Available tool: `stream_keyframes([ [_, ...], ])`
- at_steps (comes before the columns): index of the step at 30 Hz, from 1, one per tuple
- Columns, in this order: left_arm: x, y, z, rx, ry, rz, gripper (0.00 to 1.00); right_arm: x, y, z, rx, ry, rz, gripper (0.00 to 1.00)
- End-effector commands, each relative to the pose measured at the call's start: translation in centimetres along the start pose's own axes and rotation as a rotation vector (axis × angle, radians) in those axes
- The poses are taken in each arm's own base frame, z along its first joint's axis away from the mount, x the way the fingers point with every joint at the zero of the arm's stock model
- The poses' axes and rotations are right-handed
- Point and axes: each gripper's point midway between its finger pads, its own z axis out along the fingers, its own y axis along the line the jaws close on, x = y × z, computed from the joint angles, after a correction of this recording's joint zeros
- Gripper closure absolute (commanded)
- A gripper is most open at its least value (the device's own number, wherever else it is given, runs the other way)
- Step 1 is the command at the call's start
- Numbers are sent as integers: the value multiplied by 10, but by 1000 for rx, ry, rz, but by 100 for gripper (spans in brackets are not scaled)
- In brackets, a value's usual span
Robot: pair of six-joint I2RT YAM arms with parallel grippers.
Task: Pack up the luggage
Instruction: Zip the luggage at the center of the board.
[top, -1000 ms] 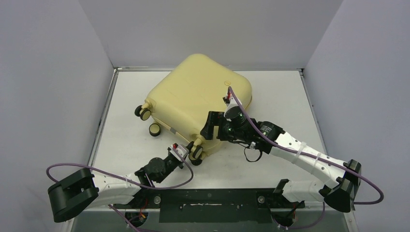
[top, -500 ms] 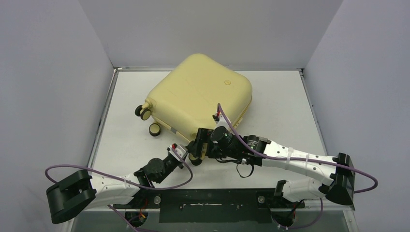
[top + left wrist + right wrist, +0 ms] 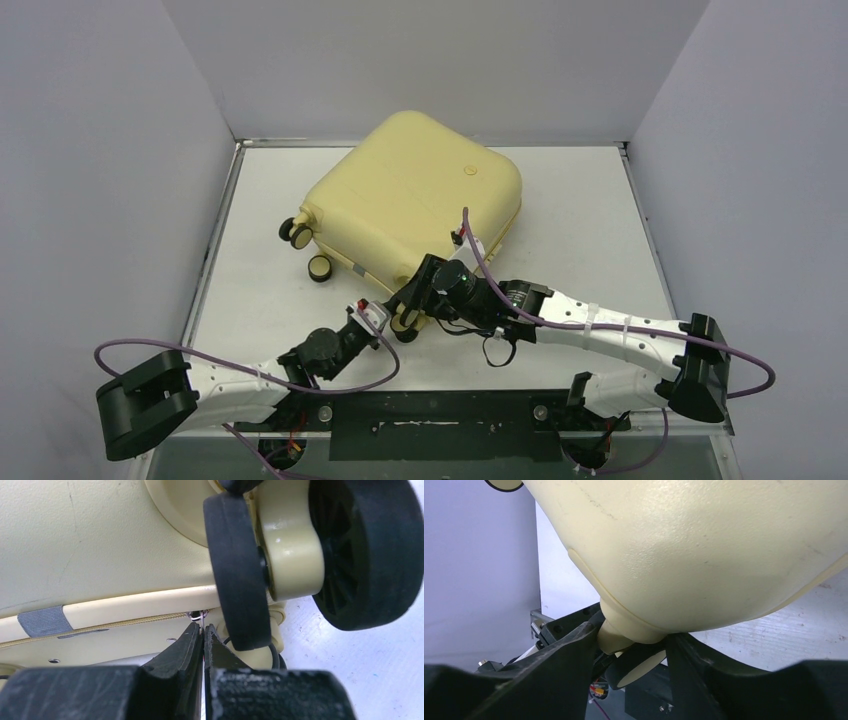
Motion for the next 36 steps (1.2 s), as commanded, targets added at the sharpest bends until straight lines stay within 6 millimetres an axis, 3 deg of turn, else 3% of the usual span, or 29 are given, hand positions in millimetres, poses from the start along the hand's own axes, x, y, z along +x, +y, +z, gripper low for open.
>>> stream_keyframes([
  [1,-1,-25,-10,128,-60,-4,100,-16,12,10,-39,-66,48,54],
  [6,0,-43,-15,200,-64,-11,100,-24,7,8,-30,-96,48,71],
  [16,-14,-80,-25,340,-93,-7,100,-47,24,-5,-53,-160,13,100],
  [27,-46,-111,-29,455,-160,-14,100,-49,33,2,-60,-169,16,100],
  [36,-36,-149,-17,519,-159,10,100,-42,22,11,-36,-159,41,100],
])
